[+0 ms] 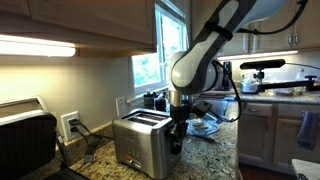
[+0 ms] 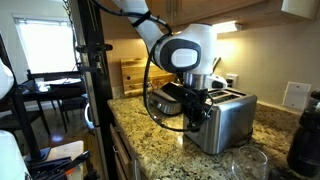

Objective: Push down the toaster lever

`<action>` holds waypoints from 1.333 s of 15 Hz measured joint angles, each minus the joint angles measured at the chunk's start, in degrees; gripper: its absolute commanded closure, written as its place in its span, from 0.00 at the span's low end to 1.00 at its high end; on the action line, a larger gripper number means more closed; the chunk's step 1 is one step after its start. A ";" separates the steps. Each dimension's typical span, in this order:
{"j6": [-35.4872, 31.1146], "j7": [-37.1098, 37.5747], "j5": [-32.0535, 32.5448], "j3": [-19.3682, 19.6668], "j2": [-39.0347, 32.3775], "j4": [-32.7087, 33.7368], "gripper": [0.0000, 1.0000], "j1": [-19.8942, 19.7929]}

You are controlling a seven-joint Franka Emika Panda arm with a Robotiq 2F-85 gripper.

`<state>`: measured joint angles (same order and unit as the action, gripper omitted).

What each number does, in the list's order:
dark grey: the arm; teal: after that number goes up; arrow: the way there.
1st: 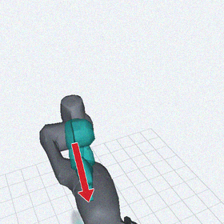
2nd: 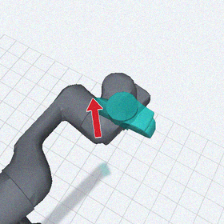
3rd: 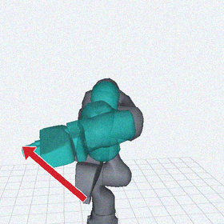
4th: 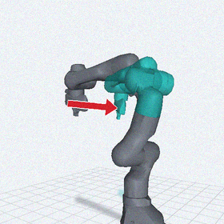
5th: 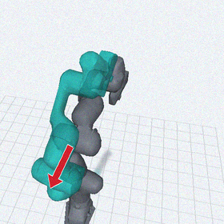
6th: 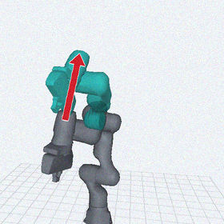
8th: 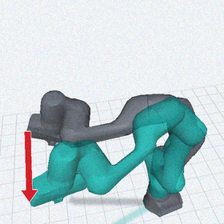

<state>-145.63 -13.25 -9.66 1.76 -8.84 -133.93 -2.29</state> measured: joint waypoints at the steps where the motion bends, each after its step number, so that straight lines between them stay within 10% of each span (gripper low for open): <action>1: 0.00 -0.04 0.00 0.00 0.00 0.01 0.97 0.00; 12: 11.65 0.93 5.39 -0.92 6.37 3.59 0.96 0.46; 13: 13.13 1.12 5.98 -0.96 7.69 4.11 0.72 0.55; 20: 19.74 3.44 9.67 -0.85 14.94 5.25 0.39 0.54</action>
<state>-125.89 -9.81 0.02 0.91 6.10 -128.68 -1.75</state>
